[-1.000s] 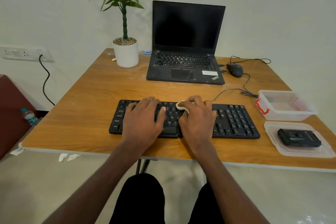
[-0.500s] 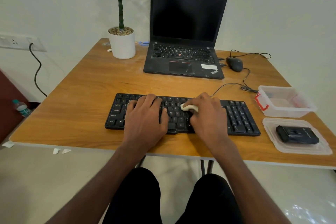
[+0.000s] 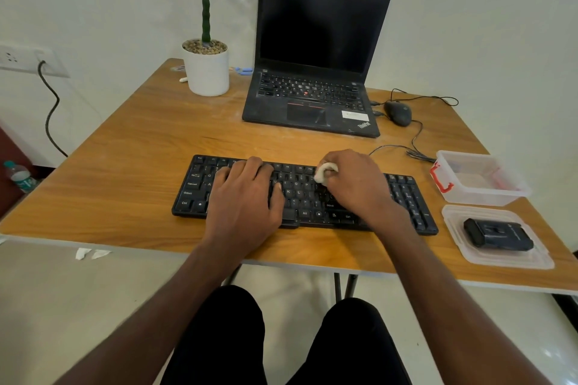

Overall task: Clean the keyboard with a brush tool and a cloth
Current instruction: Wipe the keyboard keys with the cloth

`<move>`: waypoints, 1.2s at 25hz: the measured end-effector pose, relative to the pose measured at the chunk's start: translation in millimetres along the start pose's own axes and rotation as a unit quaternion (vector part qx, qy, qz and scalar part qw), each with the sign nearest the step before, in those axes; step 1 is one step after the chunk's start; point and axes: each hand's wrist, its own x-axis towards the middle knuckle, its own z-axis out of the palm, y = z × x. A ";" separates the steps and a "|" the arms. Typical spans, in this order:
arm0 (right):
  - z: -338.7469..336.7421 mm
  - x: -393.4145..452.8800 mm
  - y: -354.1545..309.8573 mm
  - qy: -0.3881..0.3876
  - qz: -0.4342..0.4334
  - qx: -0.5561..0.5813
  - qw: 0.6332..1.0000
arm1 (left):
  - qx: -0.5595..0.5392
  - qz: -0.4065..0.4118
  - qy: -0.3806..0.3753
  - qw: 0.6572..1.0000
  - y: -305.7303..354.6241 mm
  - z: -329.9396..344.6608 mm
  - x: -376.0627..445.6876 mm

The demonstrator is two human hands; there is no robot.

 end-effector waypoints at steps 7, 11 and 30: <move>-1.7 16.2 4.8 0.033 -0.037 0.048 0.998 | 0.002 0.001 0.002 1.000 -0.2 -0.8 0.0; 11.5 16.8 -4.7 0.066 -0.060 0.039 0.995 | -0.001 -0.007 -0.002 1.000 0.1 -1.7 0.3; -10.6 3.1 50.6 0.171 -0.014 -0.066 0.983 | 0.004 -0.016 -0.006 1.000 0.5 -1.5 0.0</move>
